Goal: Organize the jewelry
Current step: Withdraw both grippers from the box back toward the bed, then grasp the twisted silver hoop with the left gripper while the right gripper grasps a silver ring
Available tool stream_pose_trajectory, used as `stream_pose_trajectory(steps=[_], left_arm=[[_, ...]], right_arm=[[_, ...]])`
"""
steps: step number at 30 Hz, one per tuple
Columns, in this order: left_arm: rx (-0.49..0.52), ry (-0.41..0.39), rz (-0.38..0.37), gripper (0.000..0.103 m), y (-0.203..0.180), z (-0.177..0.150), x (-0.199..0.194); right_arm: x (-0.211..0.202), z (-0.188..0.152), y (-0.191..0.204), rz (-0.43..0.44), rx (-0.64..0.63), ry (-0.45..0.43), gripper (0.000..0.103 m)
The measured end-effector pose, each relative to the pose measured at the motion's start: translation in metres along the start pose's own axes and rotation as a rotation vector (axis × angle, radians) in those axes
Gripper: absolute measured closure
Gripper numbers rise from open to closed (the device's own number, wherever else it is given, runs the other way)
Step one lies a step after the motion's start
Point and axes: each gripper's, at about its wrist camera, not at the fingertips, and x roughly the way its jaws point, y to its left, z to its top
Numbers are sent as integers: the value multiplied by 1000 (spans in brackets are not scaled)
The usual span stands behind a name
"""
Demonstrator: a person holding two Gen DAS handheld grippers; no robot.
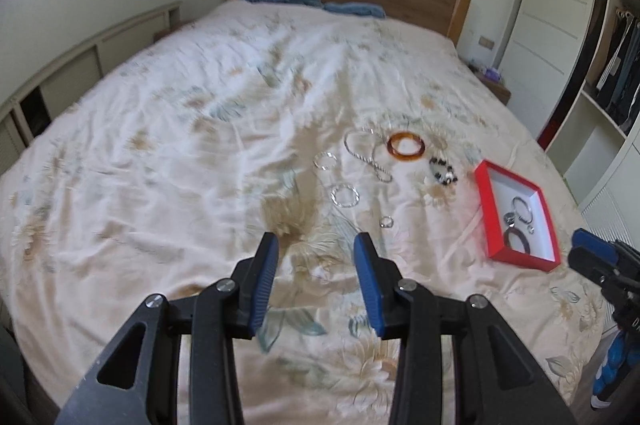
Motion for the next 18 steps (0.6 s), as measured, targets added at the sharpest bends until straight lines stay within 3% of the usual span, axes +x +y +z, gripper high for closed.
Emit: stream_pose_trajectory(steps=[8,18], left_arm=[[5,96,-39,66,-15,17,103],[-24,153,-32,67,-16,34,196]], right_arm=[[104,10,-22,78,-40,125,65],[210,16,-38,156,-99,203,65]])
